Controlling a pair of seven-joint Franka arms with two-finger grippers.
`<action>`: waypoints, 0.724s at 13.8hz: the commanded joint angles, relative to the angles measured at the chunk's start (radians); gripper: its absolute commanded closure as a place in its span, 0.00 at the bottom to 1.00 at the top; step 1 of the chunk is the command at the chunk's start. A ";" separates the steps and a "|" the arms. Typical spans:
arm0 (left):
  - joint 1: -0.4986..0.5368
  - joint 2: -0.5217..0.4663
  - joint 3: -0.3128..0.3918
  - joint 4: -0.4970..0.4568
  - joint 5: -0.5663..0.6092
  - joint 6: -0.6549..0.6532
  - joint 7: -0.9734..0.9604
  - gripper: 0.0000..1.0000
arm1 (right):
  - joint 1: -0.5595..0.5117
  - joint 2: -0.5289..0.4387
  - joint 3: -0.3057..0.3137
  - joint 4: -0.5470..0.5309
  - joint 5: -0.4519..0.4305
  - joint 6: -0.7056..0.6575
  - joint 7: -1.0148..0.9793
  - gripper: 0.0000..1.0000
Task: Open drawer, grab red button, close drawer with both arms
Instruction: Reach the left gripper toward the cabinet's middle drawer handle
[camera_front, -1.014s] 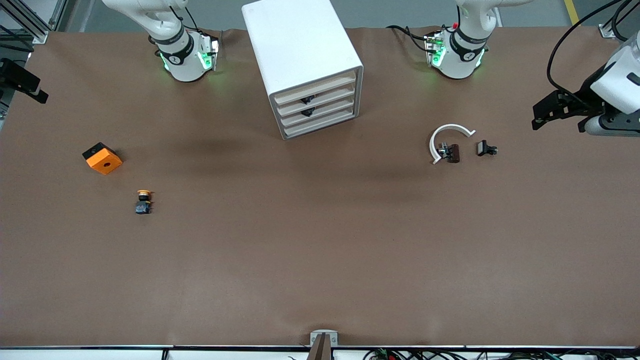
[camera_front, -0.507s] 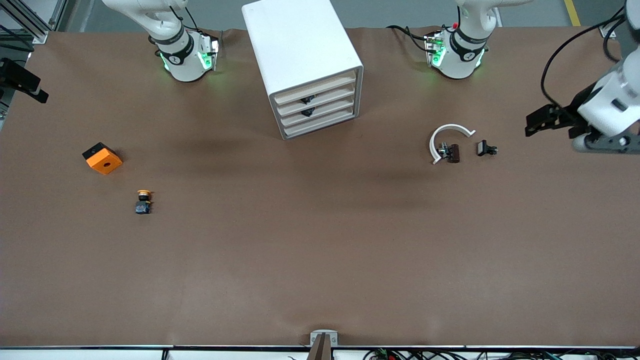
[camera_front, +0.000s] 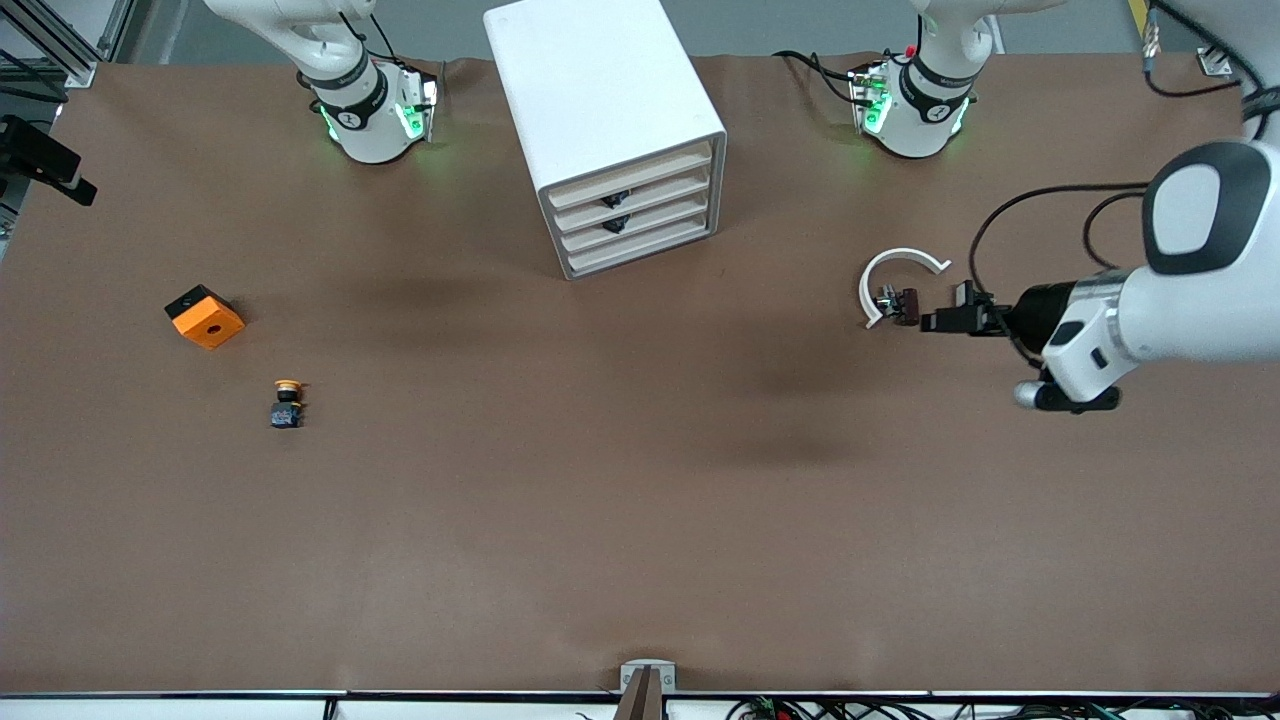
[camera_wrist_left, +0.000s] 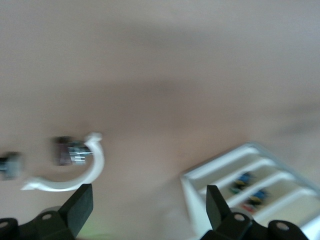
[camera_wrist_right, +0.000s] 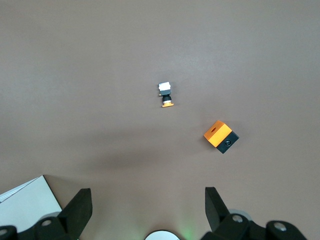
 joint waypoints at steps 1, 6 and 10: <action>-0.005 0.057 -0.002 0.025 -0.118 -0.006 -0.068 0.00 | -0.011 -0.013 0.008 0.001 0.002 -0.010 -0.011 0.00; -0.097 0.109 -0.005 0.025 -0.175 -0.006 -0.345 0.00 | -0.011 -0.013 0.008 0.001 0.002 -0.011 -0.011 0.00; -0.188 0.157 -0.005 0.023 -0.163 -0.059 -0.631 0.00 | -0.010 -0.013 0.008 -0.001 0.002 -0.011 -0.008 0.00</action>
